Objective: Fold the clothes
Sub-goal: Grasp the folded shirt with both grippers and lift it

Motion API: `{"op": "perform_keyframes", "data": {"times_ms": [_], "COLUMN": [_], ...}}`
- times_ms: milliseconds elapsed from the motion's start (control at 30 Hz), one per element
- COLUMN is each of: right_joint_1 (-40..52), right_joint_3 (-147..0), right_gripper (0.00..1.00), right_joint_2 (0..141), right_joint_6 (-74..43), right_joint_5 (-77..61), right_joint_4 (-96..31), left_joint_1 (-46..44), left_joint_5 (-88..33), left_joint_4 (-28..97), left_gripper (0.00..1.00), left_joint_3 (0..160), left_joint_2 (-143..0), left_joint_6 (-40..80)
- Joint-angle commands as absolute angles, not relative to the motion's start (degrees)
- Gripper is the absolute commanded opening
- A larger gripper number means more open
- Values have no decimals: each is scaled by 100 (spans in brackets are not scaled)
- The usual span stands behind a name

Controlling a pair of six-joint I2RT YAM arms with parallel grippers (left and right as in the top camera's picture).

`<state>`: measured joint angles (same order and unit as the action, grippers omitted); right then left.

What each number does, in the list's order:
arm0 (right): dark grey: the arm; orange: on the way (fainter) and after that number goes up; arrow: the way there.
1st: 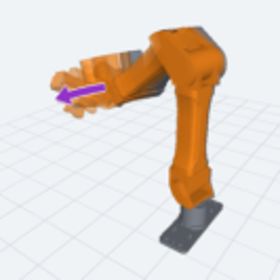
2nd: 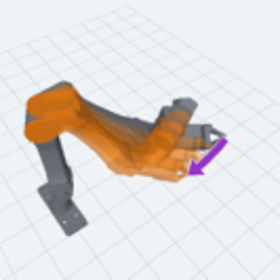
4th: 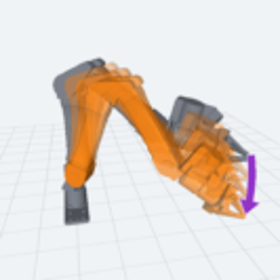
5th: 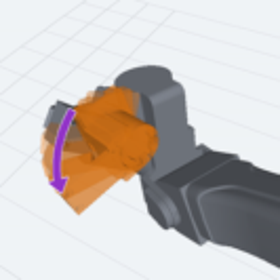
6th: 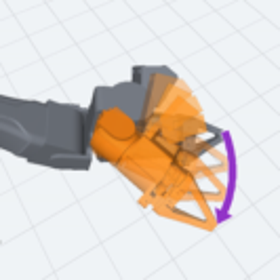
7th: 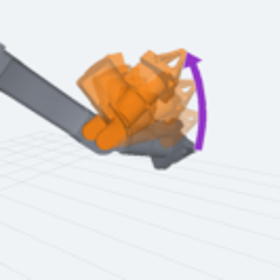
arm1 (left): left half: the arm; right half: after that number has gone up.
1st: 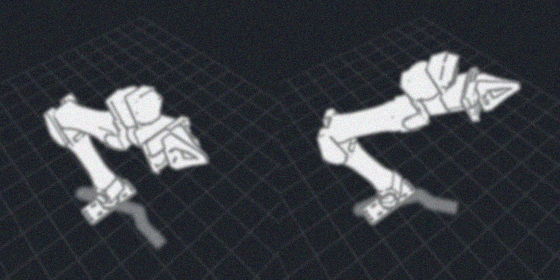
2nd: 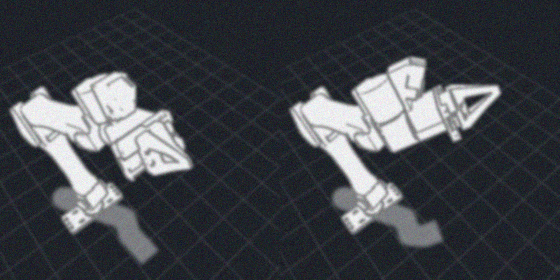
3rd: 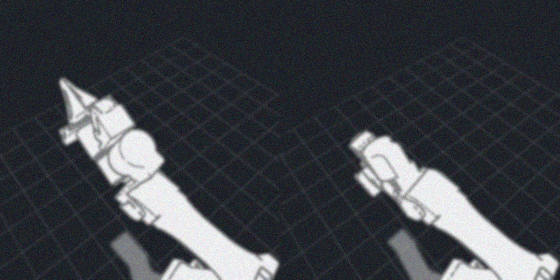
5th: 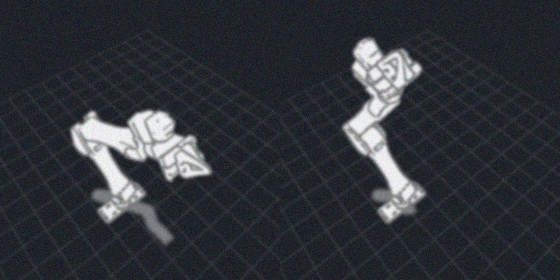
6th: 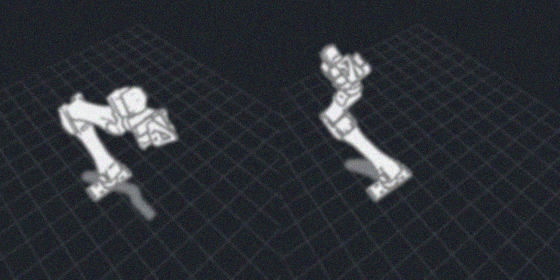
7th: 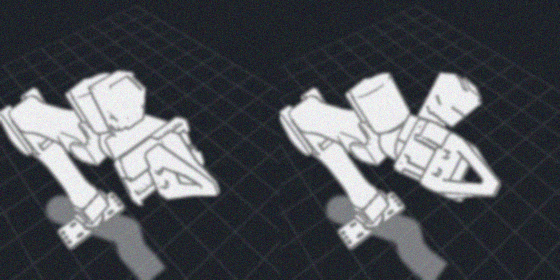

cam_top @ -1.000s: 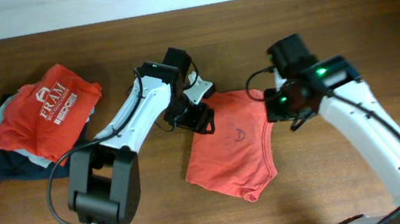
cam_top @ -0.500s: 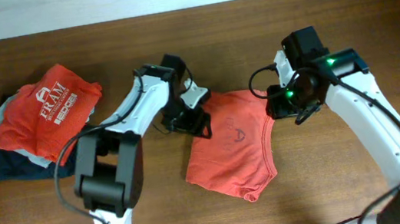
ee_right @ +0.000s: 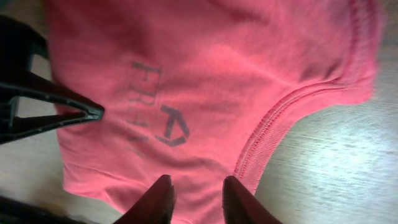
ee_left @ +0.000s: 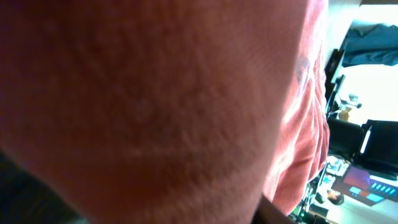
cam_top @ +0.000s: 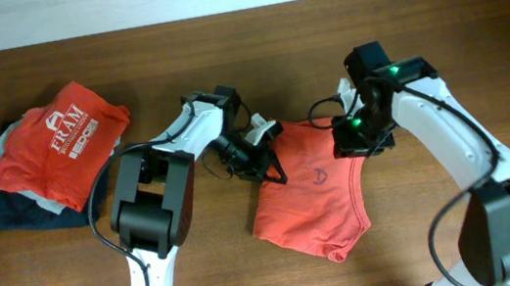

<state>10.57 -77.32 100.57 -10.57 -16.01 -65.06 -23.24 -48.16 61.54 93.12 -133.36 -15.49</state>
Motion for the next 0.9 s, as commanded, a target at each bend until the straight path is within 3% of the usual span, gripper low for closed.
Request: {"op": "perform_keyframes", "data": {"times_ms": [0, 100, 267, 400, 600, 867], "right_joint_1": [1083, 1146, 1262, 1317, 1339, 1441], "right_joint_3": [-7780, -7765, -7638, -7634, -7629, -7629], "right_gripper": [28, 27, 10, 4, 4, 4], "right_joint_2": [10353, 10663, 11225, 11762, 12130, 12167], "right_joint_6": [-1050, -1050, -1046, -1024, -919, -919], "right_joint_5": [-1780, -1780, -1780, -1791, -2025, -2062], "right_joint_4": [-6512, -6510, -6442, -6368, -6320, -6235], "left_joint_1": [-2357, -2357, -2357, -2362, -2377, -2563], "left_joint_5": [-4976, -4978, -4980, -5179, -5229, -5205], "left_joint_4": [6139, 6128, 6128, 6149, 6114, 5695], "left_gripper": [35, 41, 50, 53, 53, 40], "left_joint_3": [9233, 9233, 9233, 9233, 9233, 9231], "left_joint_2": [-13485, -13485, -13485, -13485, -13485, -13485], "left_joint_6": [-1632, -1610, -1590, -1568, -1363, -497]}}
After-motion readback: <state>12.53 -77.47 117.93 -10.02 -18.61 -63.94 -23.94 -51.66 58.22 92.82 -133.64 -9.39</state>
